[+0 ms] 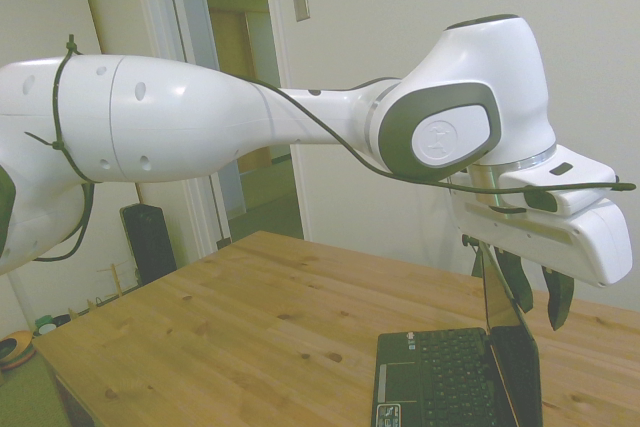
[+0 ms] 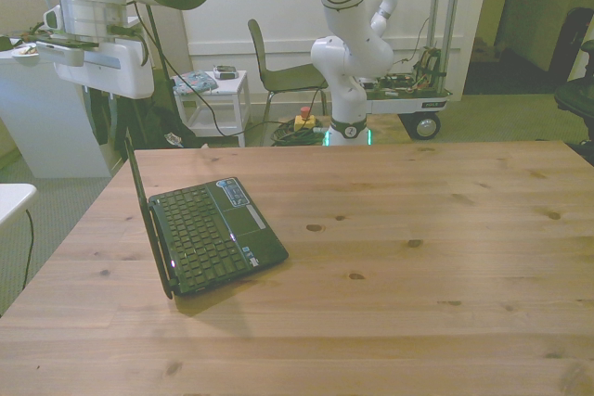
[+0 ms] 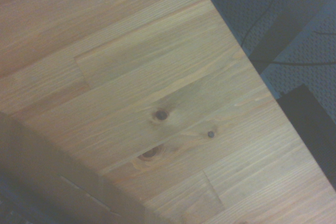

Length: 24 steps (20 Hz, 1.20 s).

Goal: Close the laptop

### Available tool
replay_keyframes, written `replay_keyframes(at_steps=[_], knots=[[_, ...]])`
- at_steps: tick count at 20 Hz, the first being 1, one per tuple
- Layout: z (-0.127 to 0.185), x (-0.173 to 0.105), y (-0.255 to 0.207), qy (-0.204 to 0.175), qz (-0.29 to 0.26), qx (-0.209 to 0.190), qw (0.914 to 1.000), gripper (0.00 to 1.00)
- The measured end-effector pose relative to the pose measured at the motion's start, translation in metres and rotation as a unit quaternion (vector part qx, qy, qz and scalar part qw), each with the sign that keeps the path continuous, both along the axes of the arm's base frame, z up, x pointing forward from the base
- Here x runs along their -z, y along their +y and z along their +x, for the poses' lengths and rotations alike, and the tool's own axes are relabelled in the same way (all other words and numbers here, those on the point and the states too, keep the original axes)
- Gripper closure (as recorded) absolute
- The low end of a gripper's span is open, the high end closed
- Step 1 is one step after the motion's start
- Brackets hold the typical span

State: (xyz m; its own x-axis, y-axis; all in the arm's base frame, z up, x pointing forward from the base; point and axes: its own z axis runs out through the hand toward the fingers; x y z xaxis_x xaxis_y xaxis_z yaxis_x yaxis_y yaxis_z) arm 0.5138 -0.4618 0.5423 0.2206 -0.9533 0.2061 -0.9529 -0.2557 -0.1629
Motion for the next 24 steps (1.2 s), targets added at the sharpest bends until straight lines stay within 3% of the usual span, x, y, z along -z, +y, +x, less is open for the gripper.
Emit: replay_keyframes(at_steps=[13, 21, 24], knots=[[0.004, 0.017, 0.012, 0.002, 0.006, -0.009, 0.9999, 1.0], [0.073, 0.065, 0.128, 0.006, 0.036, -0.069, 0.9969, 1.0], [0.075, 0.098, 0.166, 0.019, 0.053, -0.076, 0.9955, 1.0]])
